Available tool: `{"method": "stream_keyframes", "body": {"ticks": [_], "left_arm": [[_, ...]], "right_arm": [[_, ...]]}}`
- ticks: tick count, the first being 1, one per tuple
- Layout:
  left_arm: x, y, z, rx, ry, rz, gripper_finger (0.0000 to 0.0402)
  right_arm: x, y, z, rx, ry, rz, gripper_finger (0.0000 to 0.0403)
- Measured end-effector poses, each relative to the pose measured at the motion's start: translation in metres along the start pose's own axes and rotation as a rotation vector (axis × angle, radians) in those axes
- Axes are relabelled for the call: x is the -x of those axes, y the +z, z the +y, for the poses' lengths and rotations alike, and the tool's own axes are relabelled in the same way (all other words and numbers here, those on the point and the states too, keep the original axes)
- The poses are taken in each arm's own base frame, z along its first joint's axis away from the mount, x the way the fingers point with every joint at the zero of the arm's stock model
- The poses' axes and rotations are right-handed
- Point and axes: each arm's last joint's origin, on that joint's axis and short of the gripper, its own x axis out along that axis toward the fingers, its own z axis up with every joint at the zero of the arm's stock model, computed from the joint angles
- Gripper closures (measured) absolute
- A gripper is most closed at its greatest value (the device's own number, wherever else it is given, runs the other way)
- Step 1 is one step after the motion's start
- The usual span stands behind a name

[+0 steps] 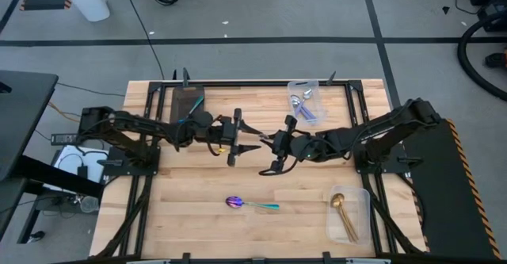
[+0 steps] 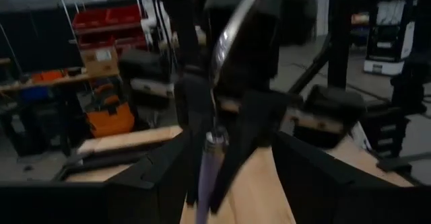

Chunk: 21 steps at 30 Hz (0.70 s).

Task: Sort silverware by color (type)
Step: Put the purple spoon into the top transparent bin

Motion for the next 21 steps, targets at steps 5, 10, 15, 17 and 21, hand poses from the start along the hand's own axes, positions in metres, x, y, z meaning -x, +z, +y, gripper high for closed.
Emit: {"method": "stream_keyframes", "body": {"ticks": [5,10,15,17,21], "left_arm": [[0.004,-0.004,0.000,0.009,0.016,0.089,0.0189],[0.005,-0.015,0.000,0.037,0.053,0.205,0.0189],[0.008,-0.027,-0.002,0.122,0.057,0.330,0.0189],[0.010,-0.030,-0.003,0.154,0.059,0.369,0.0189],[0.012,-0.035,-0.004,0.203,0.064,0.425,0.0189]], "right_arm": [[0.006,-0.001,-0.004,-0.004,-0.003,0.029,0.0357],[0.006,-0.004,-0.007,0.003,-0.003,0.064,0.0356],[0.000,-0.011,-0.017,-0.026,-0.043,0.128,0.0356],[-0.003,-0.012,-0.023,-0.037,-0.067,0.146,0.0356],[-0.009,-0.016,-0.035,-0.054,-0.107,0.188,0.0355]]}}
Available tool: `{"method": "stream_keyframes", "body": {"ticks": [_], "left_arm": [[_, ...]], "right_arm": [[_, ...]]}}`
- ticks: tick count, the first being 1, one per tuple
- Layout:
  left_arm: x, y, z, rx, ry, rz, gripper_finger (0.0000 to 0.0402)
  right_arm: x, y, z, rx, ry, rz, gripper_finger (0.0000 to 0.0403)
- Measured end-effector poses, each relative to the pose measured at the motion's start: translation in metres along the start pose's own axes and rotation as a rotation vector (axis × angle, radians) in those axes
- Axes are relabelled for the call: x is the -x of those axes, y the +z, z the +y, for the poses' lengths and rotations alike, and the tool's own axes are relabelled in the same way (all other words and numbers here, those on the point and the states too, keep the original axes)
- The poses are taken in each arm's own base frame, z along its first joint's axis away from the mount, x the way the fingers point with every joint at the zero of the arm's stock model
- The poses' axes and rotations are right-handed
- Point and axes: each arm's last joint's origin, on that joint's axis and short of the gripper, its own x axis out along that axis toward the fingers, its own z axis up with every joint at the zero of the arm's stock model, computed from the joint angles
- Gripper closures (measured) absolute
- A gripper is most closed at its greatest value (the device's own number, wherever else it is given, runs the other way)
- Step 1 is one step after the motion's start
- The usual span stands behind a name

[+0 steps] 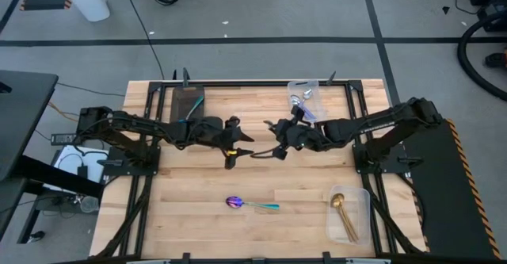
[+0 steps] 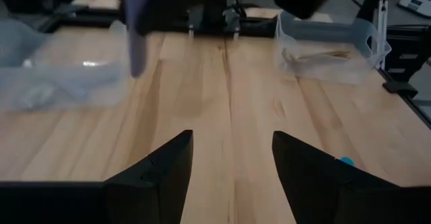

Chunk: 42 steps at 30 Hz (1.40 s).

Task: Sort silverware by color (type)
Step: Put the purple spoon into the top transparent bin

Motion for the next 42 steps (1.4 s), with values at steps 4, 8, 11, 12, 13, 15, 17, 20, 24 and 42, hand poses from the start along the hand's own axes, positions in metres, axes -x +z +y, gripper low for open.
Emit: {"method": "stream_keyframes", "body": {"ticks": [4,8,11,12,13,15,17,20,24,42], "left_arm": [[0.000,-0.003,0.000,0.039,0.002,0.032,0.0189],[0.000,-0.006,0.000,0.085,0.005,0.067,0.0189],[0.000,-0.009,0.000,0.095,0.007,0.090,0.0189],[0.000,-0.009,0.000,0.095,0.006,0.098,0.0189],[0.000,-0.010,-0.001,0.095,0.004,0.105,0.0189],[0.001,-0.012,-0.002,0.111,0.004,0.123,0.0189],[0.001,-0.014,-0.003,0.127,0.003,0.142,0.0189],[0.001,-0.016,-0.003,0.139,0.006,0.167,0.0189],[0.001,-0.016,-0.001,0.119,0.011,0.169,0.0189],[0.002,-0.023,-0.023,-0.214,-0.084,0.223,0.0189]], "right_arm": [[-0.007,0.000,-0.010,-0.013,-0.016,0.023,0.0355],[-0.014,-0.002,-0.023,-0.022,-0.056,0.057,0.0355],[-0.018,-0.004,-0.032,-0.039,-0.086,0.086,0.0355],[-0.020,-0.004,-0.035,-0.048,-0.096,0.092,0.0355],[-0.021,-0.005,-0.037,-0.054,-0.103,0.098,0.0355],[-0.023,-0.006,-0.042,-0.063,-0.114,0.116,0.0355],[-0.025,-0.008,-0.047,-0.083,-0.110,0.137,0.0355],[-0.029,-0.011,-0.055,-0.114,-0.111,0.173,0.0355],[-0.034,-0.015,-0.068,-0.160,-0.143,0.218,0.0355],[-0.046,-0.040,-0.133,-0.312,-0.304,0.438,0.0355]]}}
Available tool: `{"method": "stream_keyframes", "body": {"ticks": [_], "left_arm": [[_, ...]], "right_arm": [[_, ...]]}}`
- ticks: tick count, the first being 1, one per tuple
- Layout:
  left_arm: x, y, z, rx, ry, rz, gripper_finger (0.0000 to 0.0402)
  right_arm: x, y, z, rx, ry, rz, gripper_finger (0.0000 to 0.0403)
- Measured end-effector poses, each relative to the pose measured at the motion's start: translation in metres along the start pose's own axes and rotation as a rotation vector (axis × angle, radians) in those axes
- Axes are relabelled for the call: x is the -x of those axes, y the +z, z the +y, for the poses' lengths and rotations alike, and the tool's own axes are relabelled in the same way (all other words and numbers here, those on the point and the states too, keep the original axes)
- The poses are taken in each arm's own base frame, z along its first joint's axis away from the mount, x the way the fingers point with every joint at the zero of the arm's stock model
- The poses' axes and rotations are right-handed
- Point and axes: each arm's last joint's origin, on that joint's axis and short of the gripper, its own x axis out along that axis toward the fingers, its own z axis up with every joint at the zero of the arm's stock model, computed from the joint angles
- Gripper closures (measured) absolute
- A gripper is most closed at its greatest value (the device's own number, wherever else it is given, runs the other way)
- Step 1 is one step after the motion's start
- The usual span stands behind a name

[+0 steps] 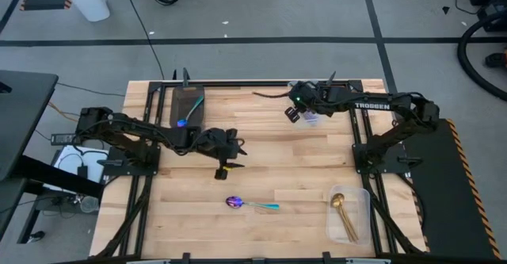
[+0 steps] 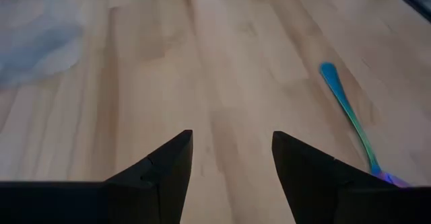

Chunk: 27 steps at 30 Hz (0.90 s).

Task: Sort silverware by color (type)
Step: Put the purple spoon into the top transparent bin

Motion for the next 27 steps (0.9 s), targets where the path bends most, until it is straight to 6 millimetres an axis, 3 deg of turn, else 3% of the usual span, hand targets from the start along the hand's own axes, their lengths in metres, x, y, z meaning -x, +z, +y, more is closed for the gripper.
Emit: {"method": "stream_keyframes", "body": {"ticks": [8,14,27], "left_arm": [[-0.001,0.001,-0.014,-0.145,-0.042,0.003,0.0189],[-0.001,0.002,-0.020,-0.182,-0.059,0.000,0.0189],[-0.001,0.002,-0.021,-0.182,-0.059,0.000,0.0189]], "right_arm": [[-0.013,0.004,-0.028,-0.104,-0.021,0.061,0.0355],[-0.018,0.005,-0.037,-0.139,-0.005,0.076,0.0355],[-0.047,-0.035,-0.051,-0.199,0.036,0.218,0.0355]]}}
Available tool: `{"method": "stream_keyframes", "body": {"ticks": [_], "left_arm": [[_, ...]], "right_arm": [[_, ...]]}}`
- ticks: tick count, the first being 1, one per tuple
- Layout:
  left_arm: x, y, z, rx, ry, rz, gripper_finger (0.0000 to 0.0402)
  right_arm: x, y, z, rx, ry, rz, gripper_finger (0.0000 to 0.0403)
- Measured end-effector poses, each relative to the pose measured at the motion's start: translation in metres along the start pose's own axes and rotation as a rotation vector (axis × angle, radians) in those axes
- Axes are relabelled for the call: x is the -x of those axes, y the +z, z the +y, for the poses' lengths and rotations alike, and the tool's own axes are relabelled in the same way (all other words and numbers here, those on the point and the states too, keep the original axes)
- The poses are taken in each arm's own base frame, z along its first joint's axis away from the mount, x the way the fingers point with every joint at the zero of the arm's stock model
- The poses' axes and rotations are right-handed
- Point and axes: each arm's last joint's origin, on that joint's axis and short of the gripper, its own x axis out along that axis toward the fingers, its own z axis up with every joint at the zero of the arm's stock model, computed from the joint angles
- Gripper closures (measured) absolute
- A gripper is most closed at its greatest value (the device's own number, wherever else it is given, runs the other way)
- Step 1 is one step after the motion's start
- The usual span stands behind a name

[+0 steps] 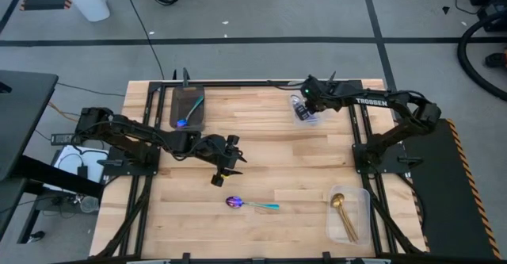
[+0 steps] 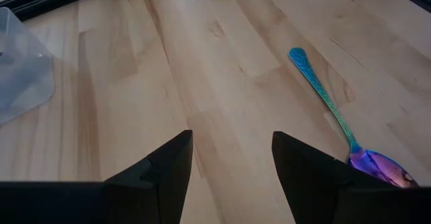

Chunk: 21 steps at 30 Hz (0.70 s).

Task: Sort silverware by color (type)
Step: Put the purple spoon into the top transparent bin, then put the blue spoon into the black bin

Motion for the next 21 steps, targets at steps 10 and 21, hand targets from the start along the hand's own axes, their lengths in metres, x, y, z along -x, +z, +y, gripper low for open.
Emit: {"method": "stream_keyframes", "body": {"ticks": [10,21], "left_arm": [[0.000,0.000,0.000,0.000,0.000,0.000,0.0189],[0.001,-0.011,-0.003,0.010,-0.036,0.119,0.0189]], "right_arm": [[-0.010,-0.010,-0.009,-0.063,0.037,0.070,0.0353],[-0.010,-0.010,-0.009,-0.064,0.038,0.068,0.0330]]}}
